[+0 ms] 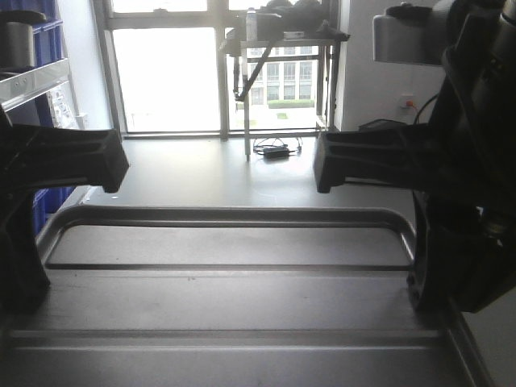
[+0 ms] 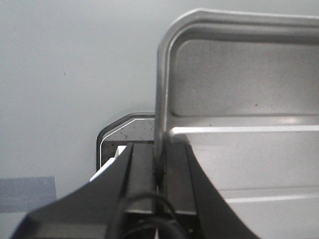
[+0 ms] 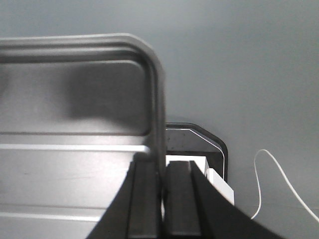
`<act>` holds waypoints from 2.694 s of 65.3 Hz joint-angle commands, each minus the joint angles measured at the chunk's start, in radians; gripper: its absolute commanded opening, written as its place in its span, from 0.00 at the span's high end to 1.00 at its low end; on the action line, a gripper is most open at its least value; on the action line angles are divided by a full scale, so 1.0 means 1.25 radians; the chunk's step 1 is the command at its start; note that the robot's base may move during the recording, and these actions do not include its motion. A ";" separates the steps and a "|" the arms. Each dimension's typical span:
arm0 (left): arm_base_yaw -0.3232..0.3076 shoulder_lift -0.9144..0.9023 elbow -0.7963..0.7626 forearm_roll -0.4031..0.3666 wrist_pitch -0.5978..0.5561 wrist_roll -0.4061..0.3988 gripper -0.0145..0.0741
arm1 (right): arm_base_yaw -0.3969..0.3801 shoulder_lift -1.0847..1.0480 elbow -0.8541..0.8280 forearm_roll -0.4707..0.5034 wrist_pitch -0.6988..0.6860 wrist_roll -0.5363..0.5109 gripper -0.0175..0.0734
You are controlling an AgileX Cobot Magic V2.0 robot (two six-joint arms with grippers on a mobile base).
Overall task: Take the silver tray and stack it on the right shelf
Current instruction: 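Hold the tray with both grippers while the base turns away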
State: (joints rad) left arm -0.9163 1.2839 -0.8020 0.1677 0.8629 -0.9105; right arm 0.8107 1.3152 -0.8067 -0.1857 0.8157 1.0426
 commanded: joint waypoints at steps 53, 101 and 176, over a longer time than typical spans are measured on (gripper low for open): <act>-0.008 -0.020 -0.017 0.011 0.001 0.000 0.95 | 0.000 -0.026 -0.019 -0.022 -0.014 -0.005 0.74; -0.008 -0.020 -0.017 0.011 0.001 0.000 0.95 | 0.000 -0.026 -0.019 -0.022 -0.014 -0.005 0.74; -0.008 -0.020 -0.017 0.011 0.001 0.000 0.95 | 0.000 -0.026 -0.019 -0.022 -0.014 -0.005 0.74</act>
State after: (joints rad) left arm -0.9167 1.2839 -0.8020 0.1677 0.8629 -0.9105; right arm 0.8107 1.3152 -0.8067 -0.1857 0.8174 1.0426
